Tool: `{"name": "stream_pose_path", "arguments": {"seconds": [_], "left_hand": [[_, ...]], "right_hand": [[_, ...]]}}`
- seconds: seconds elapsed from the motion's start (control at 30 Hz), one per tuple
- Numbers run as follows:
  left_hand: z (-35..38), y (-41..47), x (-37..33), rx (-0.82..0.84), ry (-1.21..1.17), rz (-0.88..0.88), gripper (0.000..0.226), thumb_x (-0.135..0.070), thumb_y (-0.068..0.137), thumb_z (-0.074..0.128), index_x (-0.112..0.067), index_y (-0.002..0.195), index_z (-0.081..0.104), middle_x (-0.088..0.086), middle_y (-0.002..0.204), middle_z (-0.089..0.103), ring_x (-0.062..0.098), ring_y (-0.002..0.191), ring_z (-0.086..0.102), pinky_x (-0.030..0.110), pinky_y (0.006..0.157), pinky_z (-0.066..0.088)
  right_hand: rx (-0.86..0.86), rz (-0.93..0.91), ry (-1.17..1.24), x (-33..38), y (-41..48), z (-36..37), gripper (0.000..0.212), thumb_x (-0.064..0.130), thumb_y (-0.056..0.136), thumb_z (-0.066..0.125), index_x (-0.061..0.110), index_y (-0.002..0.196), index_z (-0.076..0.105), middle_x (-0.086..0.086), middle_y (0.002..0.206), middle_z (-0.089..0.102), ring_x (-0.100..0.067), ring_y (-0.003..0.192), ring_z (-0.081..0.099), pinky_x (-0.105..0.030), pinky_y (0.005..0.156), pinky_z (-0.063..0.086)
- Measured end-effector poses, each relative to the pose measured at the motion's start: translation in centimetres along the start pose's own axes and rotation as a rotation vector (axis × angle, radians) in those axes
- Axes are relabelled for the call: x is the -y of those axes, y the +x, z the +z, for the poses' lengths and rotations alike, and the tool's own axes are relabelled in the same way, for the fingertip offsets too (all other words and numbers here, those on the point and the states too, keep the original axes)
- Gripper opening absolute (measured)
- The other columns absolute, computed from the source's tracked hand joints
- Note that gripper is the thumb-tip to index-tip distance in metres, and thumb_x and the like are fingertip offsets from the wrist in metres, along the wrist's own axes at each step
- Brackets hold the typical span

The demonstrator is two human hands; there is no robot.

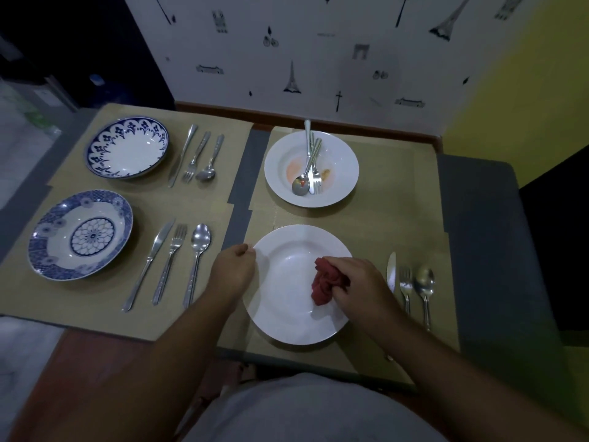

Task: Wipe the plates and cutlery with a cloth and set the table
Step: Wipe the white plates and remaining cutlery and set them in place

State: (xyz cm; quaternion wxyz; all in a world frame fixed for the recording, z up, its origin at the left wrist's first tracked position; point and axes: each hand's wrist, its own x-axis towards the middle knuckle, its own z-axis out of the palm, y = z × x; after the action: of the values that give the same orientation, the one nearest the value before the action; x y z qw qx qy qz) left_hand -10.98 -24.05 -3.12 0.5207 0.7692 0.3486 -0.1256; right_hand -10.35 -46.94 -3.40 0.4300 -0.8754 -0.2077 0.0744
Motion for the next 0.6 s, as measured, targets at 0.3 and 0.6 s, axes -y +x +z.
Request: {"name": "stream_pose_path", "arguments": {"seconds": [0.3,0.6], "left_hand": [[2.6,-2.3,-3.7,-0.032,0.065,0.123,0.044,-0.031,0.104,0.046,-0.018,0.146,0.052,0.000,0.145,0.055,0.019,0.123,0.052,0.038,0.102,0.042],[4.6,1.6,-7.9,0.065,0.007,0.184,0.033,-0.023,0.098,0.058,-0.016,0.129,0.067,0.000,0.123,0.070,0.016,0.110,0.064,0.038,0.103,0.050]], "right_hand": [[0.004,0.135,0.011,-1.7,0.9,-1.2,0.051,-0.003,0.074,0.058,0.029,0.112,0.068,0.023,0.095,0.063,0.000,0.099,0.057,-0.024,0.092,0.046],[-0.056,0.149,0.008,-1.9,6.4,-2.7,0.051,0.001,0.073,0.065,0.031,0.114,0.066,0.014,0.102,0.059,0.005,0.098,0.052,-0.011,0.080,0.039]]}}
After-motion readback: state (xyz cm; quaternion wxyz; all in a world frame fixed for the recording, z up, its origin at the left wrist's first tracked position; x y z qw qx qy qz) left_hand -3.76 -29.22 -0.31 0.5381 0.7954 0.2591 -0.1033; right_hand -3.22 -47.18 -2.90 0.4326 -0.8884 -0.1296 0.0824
